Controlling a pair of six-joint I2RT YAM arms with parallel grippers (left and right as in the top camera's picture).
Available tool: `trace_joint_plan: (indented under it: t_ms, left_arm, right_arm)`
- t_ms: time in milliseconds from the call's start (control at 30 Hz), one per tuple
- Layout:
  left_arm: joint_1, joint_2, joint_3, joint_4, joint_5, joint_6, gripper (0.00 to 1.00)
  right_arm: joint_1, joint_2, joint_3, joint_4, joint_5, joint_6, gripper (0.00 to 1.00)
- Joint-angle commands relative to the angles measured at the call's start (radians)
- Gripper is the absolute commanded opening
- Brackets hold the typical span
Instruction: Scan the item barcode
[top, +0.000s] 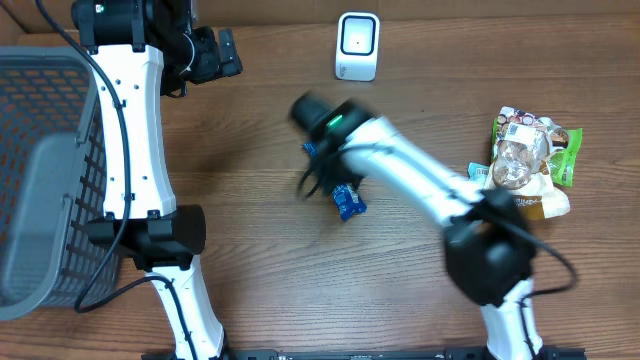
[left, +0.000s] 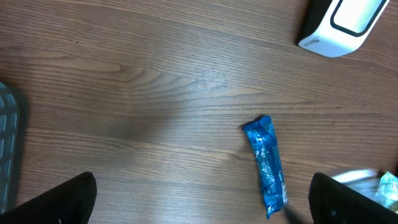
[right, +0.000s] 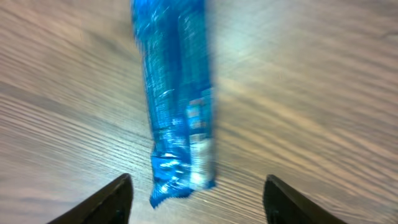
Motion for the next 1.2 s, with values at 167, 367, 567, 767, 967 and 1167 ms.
trace_joint_plan:
  t_ms: [167,367,567,767,967,1167]
  left_arm:
    - [-0.004,0.001,0.019,-0.002,-0.003,-0.014,1.0]
    - [-0.004,0.001,0.019,-0.002,-0.003,-0.014,1.0]
    - [-0.004,0.001,0.019,-0.002,-0.003,-0.014,1.0]
    - [-0.004,0.001,0.019,-0.002,-0.003,-0.014,1.0]
    - [-0.004,0.001,0.019,-0.002,-0.003,-0.014,1.0]
    - [-0.004,0.001,0.019,-0.002,-0.003,-0.014,1.0]
  right_arm:
    - [-0.259,-0.035,-0.015,0.111,-0.531,-0.23,0.69]
    - [-0.25,0.032,-0.055,0.16,-0.61,-0.232,0.7]
    - [-0.211,0.062,-0.077,0.241,-0.608,-0.232,0.73]
    - [-0.187,0.064,-0.078,0.353,-0.579,-0.148,0.53]
    - [-0.14,0.064,-0.096,0.449,-0.459,-0.008,0.39]
    - [-0.084,0.064,-0.149,0.548,-0.293,0.218,0.34]
